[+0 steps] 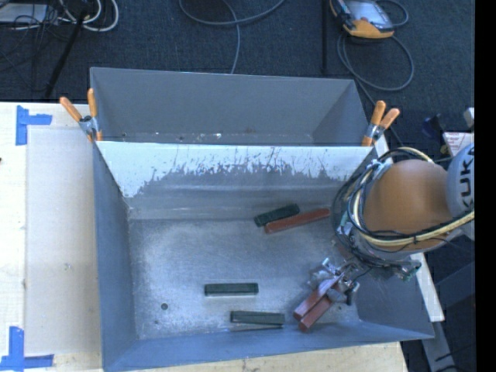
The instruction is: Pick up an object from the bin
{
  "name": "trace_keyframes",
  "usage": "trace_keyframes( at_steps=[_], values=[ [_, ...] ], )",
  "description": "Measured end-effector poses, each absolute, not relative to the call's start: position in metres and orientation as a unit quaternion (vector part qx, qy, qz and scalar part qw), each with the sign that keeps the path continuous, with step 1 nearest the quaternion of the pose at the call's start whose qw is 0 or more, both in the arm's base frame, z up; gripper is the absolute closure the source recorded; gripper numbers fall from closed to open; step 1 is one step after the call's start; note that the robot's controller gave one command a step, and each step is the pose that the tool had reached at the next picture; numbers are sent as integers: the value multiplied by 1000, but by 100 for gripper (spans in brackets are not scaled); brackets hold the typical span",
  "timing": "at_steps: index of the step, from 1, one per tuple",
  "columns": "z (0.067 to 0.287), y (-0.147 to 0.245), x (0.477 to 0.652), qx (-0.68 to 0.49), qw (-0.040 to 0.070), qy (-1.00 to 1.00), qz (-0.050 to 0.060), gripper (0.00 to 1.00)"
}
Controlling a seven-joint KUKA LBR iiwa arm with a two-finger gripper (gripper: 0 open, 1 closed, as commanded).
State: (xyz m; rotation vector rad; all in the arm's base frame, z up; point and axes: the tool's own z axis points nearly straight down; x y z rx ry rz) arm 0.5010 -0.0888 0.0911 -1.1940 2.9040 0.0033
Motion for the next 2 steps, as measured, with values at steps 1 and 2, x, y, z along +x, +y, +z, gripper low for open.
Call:
trace_keyframes(
  at_steps=[1,2],
  values=[
    [111,-89,500,-380,-1,925,2,100],
    [125,-89,501,-380,-1,925,1,100]
  ],
)
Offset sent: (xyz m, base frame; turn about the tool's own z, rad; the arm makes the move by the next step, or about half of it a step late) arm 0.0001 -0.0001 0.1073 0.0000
